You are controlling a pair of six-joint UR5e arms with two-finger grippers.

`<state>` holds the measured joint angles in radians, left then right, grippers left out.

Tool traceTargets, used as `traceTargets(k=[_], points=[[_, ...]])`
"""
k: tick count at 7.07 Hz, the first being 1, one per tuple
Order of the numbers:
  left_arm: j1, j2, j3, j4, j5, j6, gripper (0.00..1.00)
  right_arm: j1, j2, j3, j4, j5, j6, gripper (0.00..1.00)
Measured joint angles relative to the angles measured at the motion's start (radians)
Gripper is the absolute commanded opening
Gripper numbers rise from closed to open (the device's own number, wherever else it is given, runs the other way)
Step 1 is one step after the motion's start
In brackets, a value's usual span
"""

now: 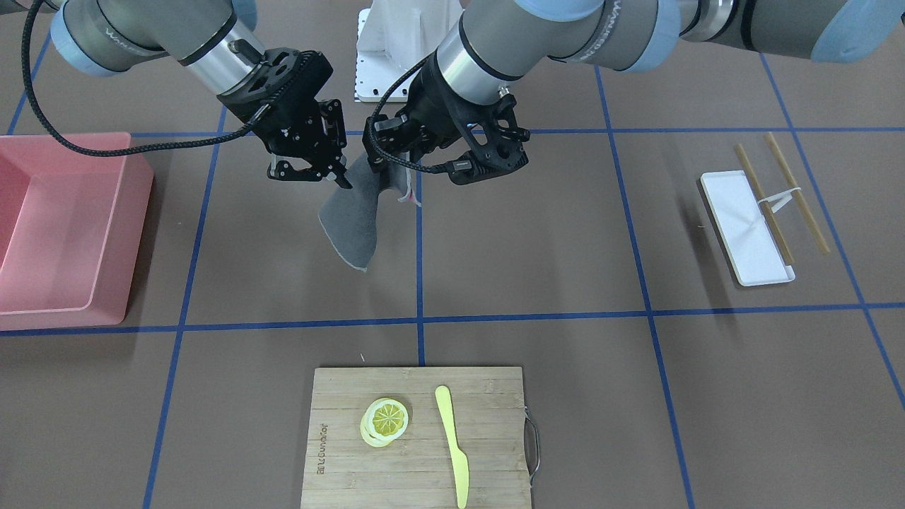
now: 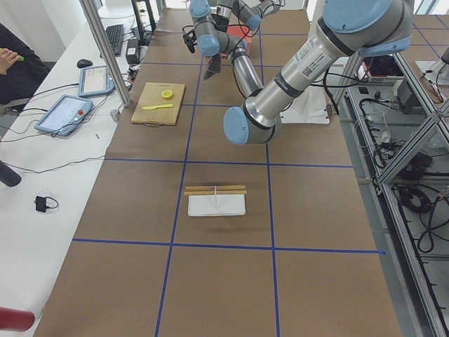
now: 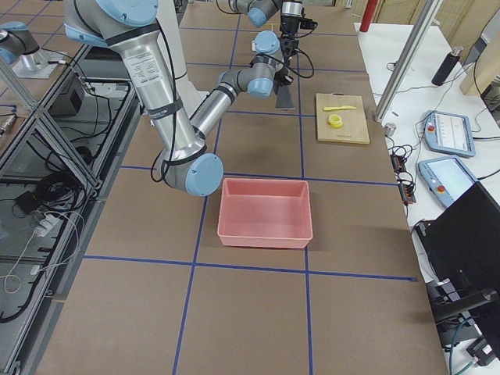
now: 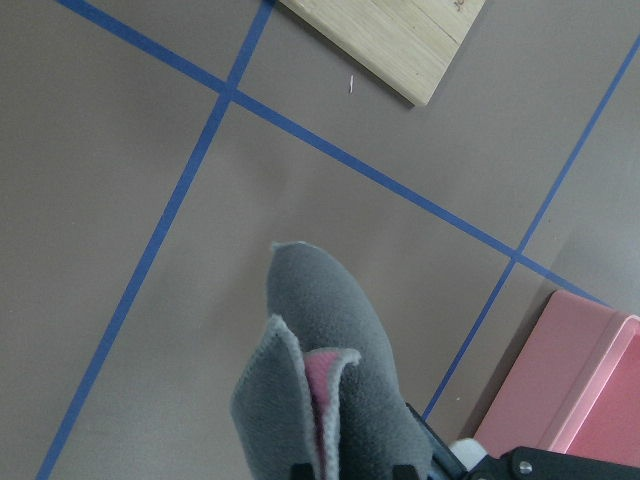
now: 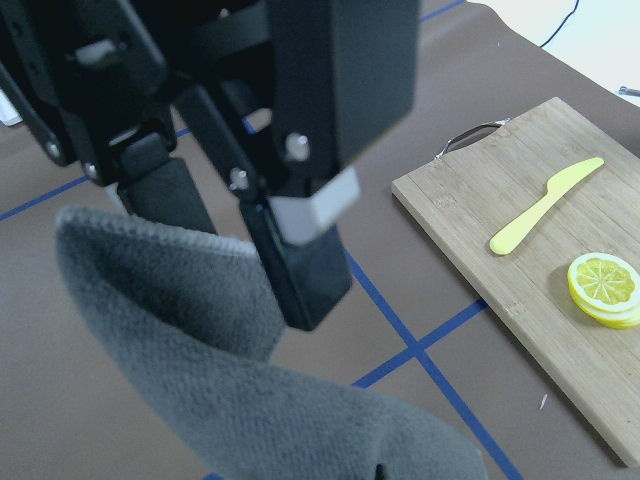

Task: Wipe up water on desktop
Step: 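Open the left gripper and withdraw it while the right gripper pulls the cloth away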

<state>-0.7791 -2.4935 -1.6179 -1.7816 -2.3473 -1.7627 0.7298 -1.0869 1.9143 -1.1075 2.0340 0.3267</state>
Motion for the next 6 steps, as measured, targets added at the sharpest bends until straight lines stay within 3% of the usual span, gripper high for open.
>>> traceTargets(k=[3, 4, 6], points=[[-0.024, 0.036, -0.038, 0.004, 0.022, 0.028, 0.99, 0.029, -0.007, 0.039, -0.088, 0.010, 0.000, 0.00], [-0.049, 0.100, -0.085, 0.004, 0.027, 0.137, 0.99, 0.040, -0.010, 0.080, -0.170, 0.010, -0.002, 0.00], [-0.136, 0.282, -0.200, 0.006, 0.036, 0.622, 0.99, 0.080, -0.018, 0.137, -0.328, 0.011, -0.006, 0.00]])
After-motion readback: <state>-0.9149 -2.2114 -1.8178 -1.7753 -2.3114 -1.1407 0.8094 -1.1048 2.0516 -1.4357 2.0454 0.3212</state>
